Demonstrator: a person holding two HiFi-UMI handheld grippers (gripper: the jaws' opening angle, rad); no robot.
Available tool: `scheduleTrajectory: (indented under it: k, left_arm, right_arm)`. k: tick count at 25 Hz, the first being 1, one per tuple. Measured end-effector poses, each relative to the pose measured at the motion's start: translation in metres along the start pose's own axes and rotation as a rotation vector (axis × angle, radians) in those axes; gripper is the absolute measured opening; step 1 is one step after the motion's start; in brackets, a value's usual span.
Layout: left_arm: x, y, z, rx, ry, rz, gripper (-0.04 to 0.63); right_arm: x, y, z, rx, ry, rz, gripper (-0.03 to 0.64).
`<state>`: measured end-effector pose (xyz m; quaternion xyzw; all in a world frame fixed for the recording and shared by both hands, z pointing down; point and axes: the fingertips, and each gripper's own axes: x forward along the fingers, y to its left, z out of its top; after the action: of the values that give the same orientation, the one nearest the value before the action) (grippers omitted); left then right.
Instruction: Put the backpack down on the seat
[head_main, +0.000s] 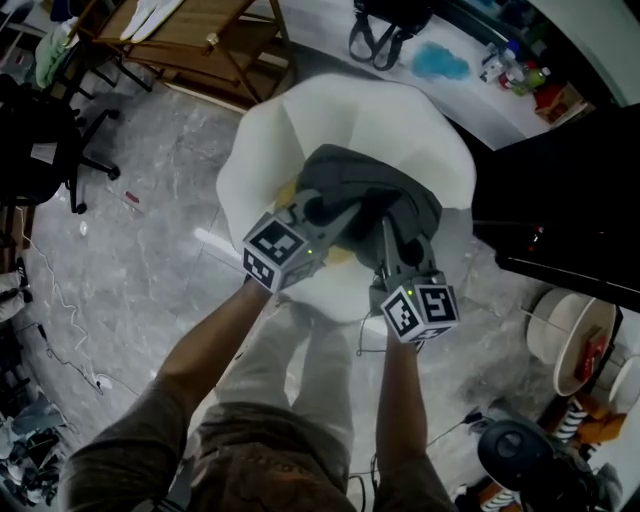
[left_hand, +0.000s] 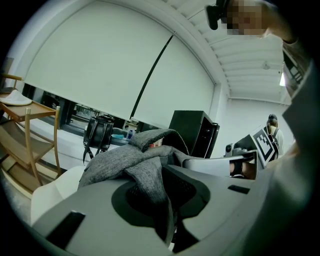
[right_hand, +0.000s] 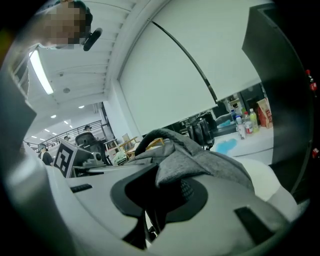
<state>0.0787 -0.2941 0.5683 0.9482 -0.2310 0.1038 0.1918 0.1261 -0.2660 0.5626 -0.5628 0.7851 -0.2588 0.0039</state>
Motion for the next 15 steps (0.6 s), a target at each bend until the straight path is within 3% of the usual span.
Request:
scheduleTrajectory:
  k: [15]
  left_arm:
    - [0.039,0.04,-0.054,0.004,0.019,0.021,0.052]
  right_arm:
    - [0.042,-0.045,-0.052,0.019,0.006,-0.016,0.048]
